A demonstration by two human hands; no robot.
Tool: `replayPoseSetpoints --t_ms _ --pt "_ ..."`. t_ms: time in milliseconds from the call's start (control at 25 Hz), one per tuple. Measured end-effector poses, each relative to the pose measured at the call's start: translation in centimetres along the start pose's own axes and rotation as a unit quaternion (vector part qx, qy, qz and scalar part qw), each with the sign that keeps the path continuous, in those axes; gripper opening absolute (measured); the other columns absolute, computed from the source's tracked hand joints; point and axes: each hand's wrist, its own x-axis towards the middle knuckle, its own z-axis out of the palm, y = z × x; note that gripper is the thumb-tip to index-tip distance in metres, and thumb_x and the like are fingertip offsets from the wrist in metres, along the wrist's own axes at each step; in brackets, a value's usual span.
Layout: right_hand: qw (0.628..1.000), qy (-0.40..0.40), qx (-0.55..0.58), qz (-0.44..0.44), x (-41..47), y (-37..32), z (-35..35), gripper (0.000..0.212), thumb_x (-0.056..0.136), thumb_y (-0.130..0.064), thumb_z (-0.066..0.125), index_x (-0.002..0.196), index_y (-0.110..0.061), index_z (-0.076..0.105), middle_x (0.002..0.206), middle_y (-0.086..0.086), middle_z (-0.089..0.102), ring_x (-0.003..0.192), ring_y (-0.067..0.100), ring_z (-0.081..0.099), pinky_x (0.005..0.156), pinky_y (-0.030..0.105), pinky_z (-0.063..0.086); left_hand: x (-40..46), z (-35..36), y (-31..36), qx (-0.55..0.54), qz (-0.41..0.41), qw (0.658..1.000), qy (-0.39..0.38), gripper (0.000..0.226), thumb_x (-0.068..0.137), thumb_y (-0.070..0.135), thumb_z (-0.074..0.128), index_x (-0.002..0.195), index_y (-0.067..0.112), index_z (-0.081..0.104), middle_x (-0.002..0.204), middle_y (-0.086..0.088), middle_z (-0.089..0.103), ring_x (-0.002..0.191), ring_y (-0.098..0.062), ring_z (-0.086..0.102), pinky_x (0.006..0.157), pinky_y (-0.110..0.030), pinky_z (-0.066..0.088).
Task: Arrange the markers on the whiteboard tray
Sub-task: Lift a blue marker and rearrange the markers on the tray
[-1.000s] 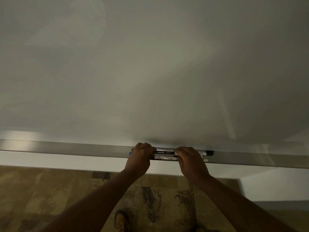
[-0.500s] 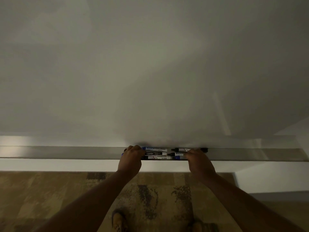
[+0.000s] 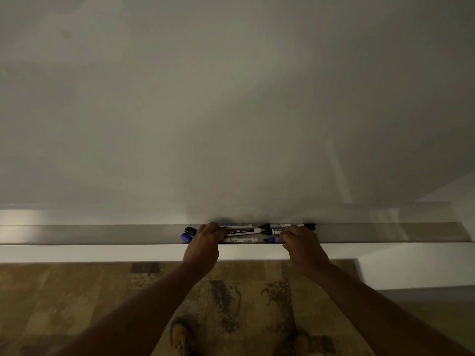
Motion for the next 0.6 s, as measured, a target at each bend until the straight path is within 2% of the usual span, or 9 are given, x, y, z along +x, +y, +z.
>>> replayPoseSetpoints --t_ms 160,440,600 --pt "1.0 0.004 0.0 0.031 0.08 -0.05 0.5 0.025 0.09 -0.021 0.063 0.115 -0.022 0.057 0.116 -0.001 0.058 0.11 0.026 0.052 0.088 0.042 0.044 -0.38 0.35 0.16 0.0 0.011 1.0 0.003 0.042 0.088 -0.005 0.059 0.124 0.014 0.064 0.125 -0.005 0.06 0.117 -0.026 0.05 0.091 -0.037 0.052" --pt "0.998 0.029 0.038 0.045 0.06 -0.14 0.67 0.024 0.086 -0.015 0.068 0.108 -0.021 0.061 0.108 -0.001 0.062 0.105 0.026 0.053 0.084 0.041 0.042 -0.48 0.45 -0.08 0.043 0.02 0.999 0.003 0.041 0.089 0.0 0.06 0.126 0.018 0.064 0.129 -0.003 0.059 0.118 -0.027 0.048 0.099 -0.042 0.044" --pt "0.997 0.057 0.056 0.025 0.05 -0.17 0.58 0.018 0.086 -0.013 0.067 0.103 -0.021 0.065 0.102 0.0 0.061 0.098 0.027 0.053 0.079 0.041 0.038 -0.33 0.28 0.01 0.022 0.031 0.999 0.003 0.041 0.09 0.001 0.06 0.128 0.017 0.062 0.126 -0.003 0.063 0.116 -0.023 0.051 0.1 -0.038 0.045"
